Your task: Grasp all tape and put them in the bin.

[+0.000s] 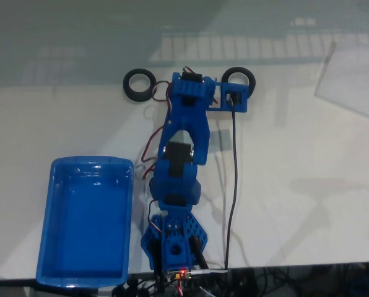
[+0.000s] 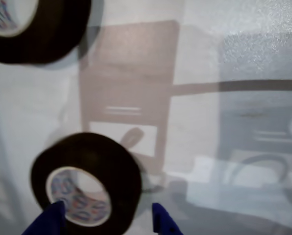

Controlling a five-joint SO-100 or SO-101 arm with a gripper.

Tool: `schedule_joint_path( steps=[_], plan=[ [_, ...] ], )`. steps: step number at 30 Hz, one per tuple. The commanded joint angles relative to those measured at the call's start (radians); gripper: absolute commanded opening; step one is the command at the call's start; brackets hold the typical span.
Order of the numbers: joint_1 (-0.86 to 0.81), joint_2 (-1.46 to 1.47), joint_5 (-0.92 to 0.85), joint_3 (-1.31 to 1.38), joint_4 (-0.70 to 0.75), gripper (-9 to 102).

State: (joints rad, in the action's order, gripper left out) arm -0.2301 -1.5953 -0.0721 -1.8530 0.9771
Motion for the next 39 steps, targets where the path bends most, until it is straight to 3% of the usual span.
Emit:
schedule_joint_path(
  steps=[1,16,27,39],
  plan=[
    [0.018,0.021,-0.037,0.064,0.029,22],
    [0.032,0.212,-0.048,0.222,0.097,20],
    [0.018,0.262,-0.031,0.273,0.097,0],
    [0.012,0.218,-0.025,0.267,0.094,0]
  ],
)
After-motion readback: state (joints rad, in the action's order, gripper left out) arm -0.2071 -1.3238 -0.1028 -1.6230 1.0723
